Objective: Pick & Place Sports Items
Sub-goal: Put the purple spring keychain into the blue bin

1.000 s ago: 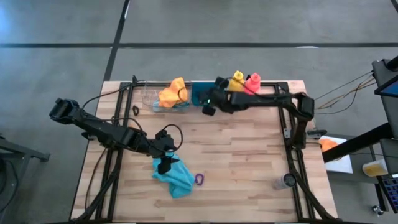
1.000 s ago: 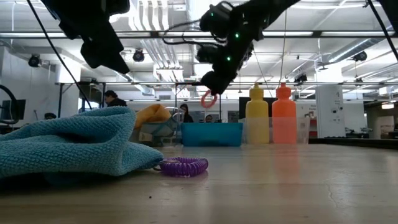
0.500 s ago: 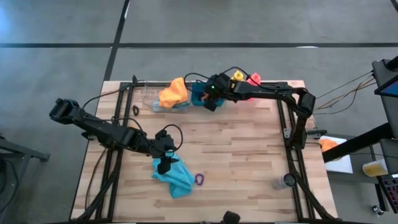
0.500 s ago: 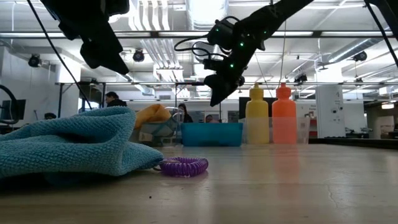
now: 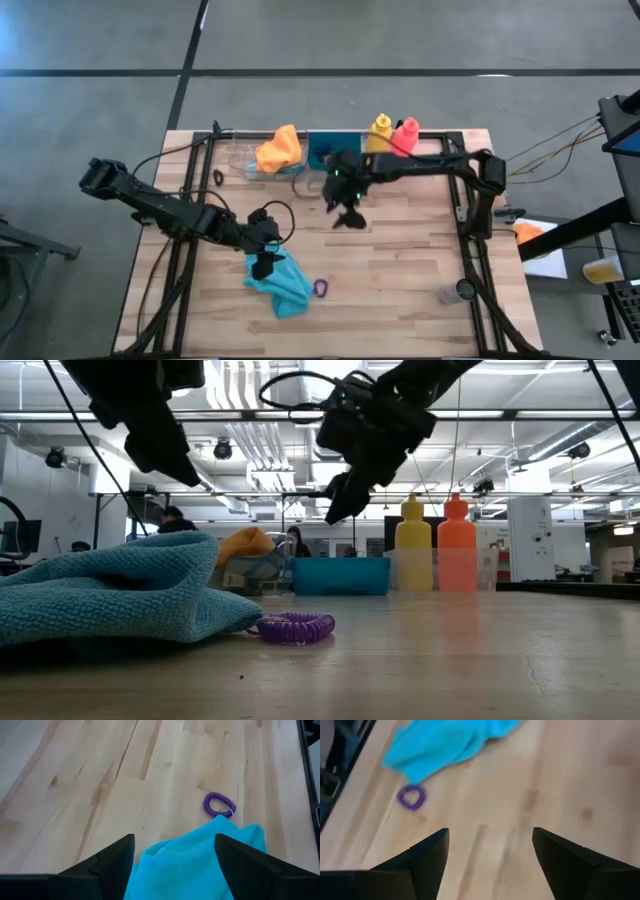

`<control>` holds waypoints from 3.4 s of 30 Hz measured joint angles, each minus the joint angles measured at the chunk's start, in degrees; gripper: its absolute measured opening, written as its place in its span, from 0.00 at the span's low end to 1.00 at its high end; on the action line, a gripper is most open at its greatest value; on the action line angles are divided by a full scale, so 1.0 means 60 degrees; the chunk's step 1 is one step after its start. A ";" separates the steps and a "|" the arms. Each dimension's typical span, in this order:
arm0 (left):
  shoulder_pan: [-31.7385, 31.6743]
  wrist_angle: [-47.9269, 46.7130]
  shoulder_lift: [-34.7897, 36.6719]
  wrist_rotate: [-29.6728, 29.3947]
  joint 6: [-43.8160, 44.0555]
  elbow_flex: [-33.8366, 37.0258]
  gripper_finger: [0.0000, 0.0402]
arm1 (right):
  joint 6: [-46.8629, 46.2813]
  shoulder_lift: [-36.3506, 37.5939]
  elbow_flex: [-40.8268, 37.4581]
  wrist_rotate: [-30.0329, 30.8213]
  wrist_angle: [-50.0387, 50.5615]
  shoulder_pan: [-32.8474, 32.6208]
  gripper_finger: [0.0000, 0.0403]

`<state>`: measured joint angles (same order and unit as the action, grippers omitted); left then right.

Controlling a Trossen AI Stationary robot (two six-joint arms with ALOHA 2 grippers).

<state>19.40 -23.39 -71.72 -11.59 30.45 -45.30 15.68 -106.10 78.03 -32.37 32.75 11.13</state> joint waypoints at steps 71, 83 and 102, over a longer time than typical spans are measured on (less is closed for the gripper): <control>0.0805 -0.0748 0.0000 0.2043 -0.0353 0.0313 0.70 | -0.4409 -0.2436 -0.2299 0.7321 -0.7853 -0.5452 0.48; 0.0805 -0.0707 0.0000 0.2043 -0.0427 0.0466 0.70 | -0.5129 -0.2397 -0.2201 0.7316 -0.6360 -0.5186 0.37; 0.0805 -0.0380 0.0000 0.2005 -0.1611 0.0732 0.70 | -0.4539 -0.1292 -0.2354 0.8378 -0.4756 -0.4998 0.04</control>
<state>24.23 -25.67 -71.72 0.44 20.79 -40.91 -11.55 -113.85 63.90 17.90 4.22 -18.86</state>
